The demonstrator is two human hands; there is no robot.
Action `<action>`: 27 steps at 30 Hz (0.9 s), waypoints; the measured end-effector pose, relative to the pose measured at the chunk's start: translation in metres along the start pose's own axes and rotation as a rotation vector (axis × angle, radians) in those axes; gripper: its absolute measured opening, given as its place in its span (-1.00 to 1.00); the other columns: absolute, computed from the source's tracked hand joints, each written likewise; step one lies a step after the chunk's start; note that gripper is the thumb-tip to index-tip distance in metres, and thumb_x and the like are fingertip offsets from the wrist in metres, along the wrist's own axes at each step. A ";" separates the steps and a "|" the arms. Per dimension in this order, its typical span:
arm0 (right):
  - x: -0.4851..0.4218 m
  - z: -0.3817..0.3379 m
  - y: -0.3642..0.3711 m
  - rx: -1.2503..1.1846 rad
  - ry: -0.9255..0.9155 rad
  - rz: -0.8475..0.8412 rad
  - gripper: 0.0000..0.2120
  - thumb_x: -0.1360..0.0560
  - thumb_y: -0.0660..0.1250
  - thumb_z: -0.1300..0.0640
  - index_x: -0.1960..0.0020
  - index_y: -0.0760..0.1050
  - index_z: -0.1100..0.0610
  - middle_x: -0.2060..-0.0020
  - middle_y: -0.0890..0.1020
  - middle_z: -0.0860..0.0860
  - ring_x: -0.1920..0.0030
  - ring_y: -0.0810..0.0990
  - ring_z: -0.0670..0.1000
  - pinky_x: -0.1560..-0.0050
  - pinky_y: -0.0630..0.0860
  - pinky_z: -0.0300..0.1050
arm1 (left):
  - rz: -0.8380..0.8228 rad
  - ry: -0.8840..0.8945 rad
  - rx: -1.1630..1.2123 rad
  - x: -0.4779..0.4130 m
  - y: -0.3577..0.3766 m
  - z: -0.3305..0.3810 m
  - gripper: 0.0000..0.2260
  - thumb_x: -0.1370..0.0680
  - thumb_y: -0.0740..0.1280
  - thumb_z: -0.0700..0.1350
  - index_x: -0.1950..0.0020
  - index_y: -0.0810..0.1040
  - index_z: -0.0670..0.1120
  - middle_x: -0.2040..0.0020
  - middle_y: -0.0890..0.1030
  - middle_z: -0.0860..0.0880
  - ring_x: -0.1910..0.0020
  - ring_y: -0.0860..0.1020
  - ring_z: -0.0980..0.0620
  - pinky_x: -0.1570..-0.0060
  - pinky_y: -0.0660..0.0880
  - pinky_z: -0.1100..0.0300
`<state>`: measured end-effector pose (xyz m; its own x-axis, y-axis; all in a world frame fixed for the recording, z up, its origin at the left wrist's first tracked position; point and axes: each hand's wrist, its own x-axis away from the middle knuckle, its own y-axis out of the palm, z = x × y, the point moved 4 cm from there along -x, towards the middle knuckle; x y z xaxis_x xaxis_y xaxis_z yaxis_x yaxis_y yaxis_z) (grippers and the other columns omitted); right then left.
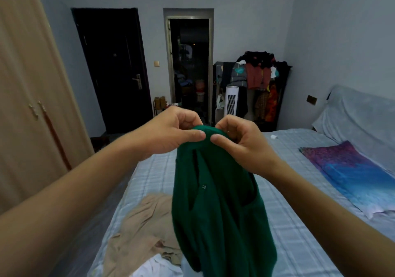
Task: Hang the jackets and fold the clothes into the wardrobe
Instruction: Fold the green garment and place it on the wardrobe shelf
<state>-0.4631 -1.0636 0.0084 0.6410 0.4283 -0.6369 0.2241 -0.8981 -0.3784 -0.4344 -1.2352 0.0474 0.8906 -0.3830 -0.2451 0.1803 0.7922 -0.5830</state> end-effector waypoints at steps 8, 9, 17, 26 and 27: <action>0.043 0.037 0.026 -0.429 0.185 -0.329 -0.95 -0.55 0.30 0.32 0.00 0.52 0.25 0.19 0.66 0.00 0.15 0.64 -0.04 0.09 0.57 -0.17 | -0.140 0.113 -0.245 0.003 -0.043 0.033 -0.91 -0.58 0.37 -0.16 0.03 0.63 -0.18 0.12 0.66 -0.10 0.15 0.63 0.01 0.15 0.55 0.19; 0.047 0.043 0.030 -0.424 0.212 -0.356 -0.94 -0.56 0.30 0.31 -0.01 0.54 0.24 0.17 0.66 0.00 0.13 0.64 -0.04 0.06 0.56 -0.17 | -0.145 0.123 -0.268 0.004 -0.049 0.034 -0.90 -0.58 0.37 -0.15 0.03 0.63 -0.18 0.11 0.66 -0.10 0.14 0.63 0.01 0.15 0.55 0.21; 0.067 0.070 0.057 -0.208 0.379 -0.642 -0.81 -0.51 0.42 0.25 0.03 0.64 -0.04 0.04 0.71 -0.05 -0.03 0.69 -0.02 -0.03 0.62 -0.08 | 0.008 0.193 -0.296 0.031 -0.122 0.033 -0.73 -0.48 0.41 0.12 0.05 0.62 -0.07 0.14 0.64 -0.06 0.20 0.60 0.01 0.20 0.54 0.22; 0.034 0.055 0.000 0.516 -0.080 -0.385 -0.88 -0.44 0.49 0.05 0.10 0.61 0.07 0.25 0.63 -0.14 0.25 0.60 -0.13 0.24 0.57 -0.11 | 0.153 0.121 -0.390 0.076 -0.167 -0.021 -0.53 -0.33 0.39 0.45 0.12 0.62 0.05 0.29 0.63 0.08 0.33 0.54 0.15 0.33 0.46 0.35; 0.030 0.050 -0.007 0.579 -0.138 -0.367 -0.85 -0.45 0.47 0.02 0.09 0.61 0.09 0.21 0.64 -0.08 0.24 0.59 -0.08 0.23 0.58 -0.05 | 0.164 0.120 -0.430 0.080 -0.169 -0.024 -0.54 -0.34 0.35 0.47 0.12 0.62 0.09 0.29 0.63 0.11 0.34 0.53 0.19 0.33 0.45 0.38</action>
<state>-0.4819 -1.0389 -0.0416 0.4908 0.7372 -0.4644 -0.0440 -0.5113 -0.8583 -0.4037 -1.4107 0.1081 0.8338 -0.3412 -0.4340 -0.1710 0.5879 -0.7907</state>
